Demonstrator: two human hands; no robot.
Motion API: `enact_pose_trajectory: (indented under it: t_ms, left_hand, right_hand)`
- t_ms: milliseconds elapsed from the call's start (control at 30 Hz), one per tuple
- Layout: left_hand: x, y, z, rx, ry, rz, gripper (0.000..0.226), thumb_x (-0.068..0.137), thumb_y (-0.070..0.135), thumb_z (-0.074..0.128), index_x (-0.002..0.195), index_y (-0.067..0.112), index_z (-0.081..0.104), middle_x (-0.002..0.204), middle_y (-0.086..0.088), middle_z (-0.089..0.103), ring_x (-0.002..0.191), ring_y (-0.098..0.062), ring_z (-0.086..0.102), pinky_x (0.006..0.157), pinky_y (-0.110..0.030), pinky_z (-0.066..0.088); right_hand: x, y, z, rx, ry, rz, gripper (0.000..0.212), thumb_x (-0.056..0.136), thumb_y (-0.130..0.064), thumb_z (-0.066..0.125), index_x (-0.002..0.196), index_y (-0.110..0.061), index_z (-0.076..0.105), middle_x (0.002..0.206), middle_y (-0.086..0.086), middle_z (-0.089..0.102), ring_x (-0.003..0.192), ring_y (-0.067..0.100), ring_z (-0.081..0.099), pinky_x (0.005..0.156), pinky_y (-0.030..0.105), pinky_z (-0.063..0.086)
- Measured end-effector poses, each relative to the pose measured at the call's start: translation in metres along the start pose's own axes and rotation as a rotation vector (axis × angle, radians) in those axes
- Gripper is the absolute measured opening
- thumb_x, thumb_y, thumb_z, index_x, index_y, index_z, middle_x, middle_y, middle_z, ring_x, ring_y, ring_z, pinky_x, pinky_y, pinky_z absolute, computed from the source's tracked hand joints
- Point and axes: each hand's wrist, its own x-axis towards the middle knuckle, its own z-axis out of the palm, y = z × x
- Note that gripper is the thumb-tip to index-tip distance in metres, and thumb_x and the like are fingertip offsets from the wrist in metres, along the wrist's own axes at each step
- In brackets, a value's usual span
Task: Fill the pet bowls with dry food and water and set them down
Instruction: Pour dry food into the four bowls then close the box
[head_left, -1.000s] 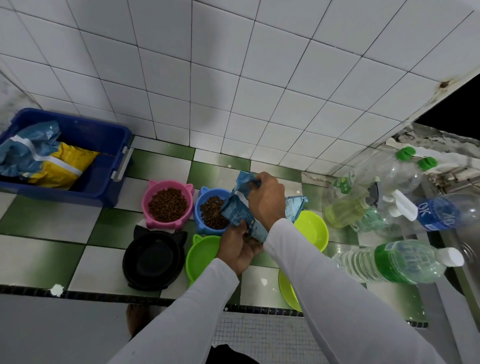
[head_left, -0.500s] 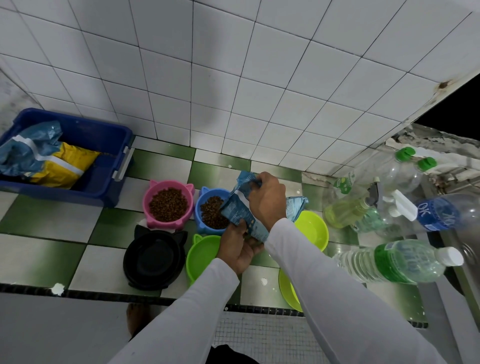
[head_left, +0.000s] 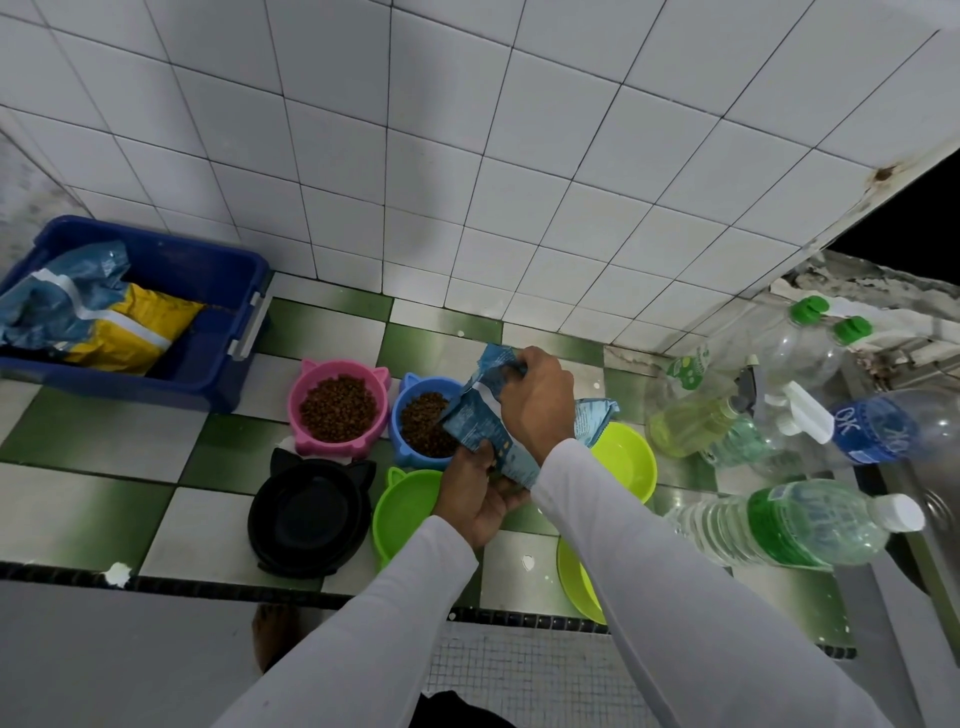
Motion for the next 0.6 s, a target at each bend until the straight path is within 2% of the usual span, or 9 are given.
enact_pose_trajectory:
  t_ms: [67,133,200,367,433,600]
  left_hand:
    - [0.0,0.0,0.0,0.029,0.007,-0.009,0.036,0.11,0.025,0.047,0.146,0.023,0.049,0.134,-0.019,0.065,0.119,-0.039,0.066,0.084,-0.054,0.061]
    - [0.002,0.0,-0.002,0.073,-0.001,-0.005,0.036,0.11,0.025,0.046,0.146,0.026,0.049,0.134,-0.017,0.066,0.12,-0.039,0.066,0.091,-0.058,0.059]
    - [0.002,0.0,-0.003,0.111,-0.005,0.004,0.037,0.11,0.024,0.046,0.146,0.03,0.048,0.135,-0.015,0.065,0.119,-0.039,0.066,0.091,-0.059,0.058]
    - [0.002,0.0,-0.001,0.156,0.011,0.015,0.042,0.11,0.019,0.045,0.148,0.035,0.044,0.138,-0.013,0.063,0.121,-0.039,0.064,0.093,-0.064,0.055]
    - [0.001,0.001,0.002,0.175,0.017,0.031,0.042,0.11,0.018,0.045,0.147,0.036,0.044,0.139,-0.011,0.063,0.121,-0.038,0.064,0.091,-0.062,0.057]
    - [-0.004,0.002,0.004,0.214,0.018,0.077,0.044,0.109,0.015,0.047,0.146,0.039,0.044,0.138,-0.006,0.064,0.122,-0.034,0.064,0.074,-0.05,0.061]
  right_hand:
    - [0.0,0.004,0.0,0.017,0.01,0.013,0.012,0.09,-0.019,0.061,0.1,-0.017,0.068,0.103,0.017,0.068,0.092,0.039,0.061,0.076,0.035,0.049]
    - [0.0,0.01,-0.001,0.037,0.033,0.033,0.01,0.09,-0.017,0.058,0.094,-0.015,0.067,0.098,0.016,0.069,0.09,0.039,0.061,0.072,0.032,0.044]
    - [0.0,0.015,-0.003,0.06,0.062,0.047,0.01,0.09,-0.016,0.056,0.09,-0.011,0.065,0.093,0.016,0.069,0.089,0.039,0.059,0.07,0.031,0.041]
    - [-0.002,0.028,-0.012,0.144,0.15,0.078,0.012,0.088,-0.016,0.059,0.09,-0.008,0.067,0.091,0.012,0.071,0.086,0.036,0.06,0.072,0.032,0.045]
    - [-0.001,0.034,-0.013,0.203,0.172,0.103,0.011,0.088,-0.015,0.058,0.089,-0.009,0.067,0.09,0.009,0.071,0.086,0.033,0.061,0.072,0.03,0.044]
    - [-0.001,0.045,-0.018,0.337,0.191,0.132,0.008,0.088,-0.015,0.059,0.085,-0.013,0.066,0.084,0.001,0.07,0.082,0.025,0.062,0.071,0.027,0.041]
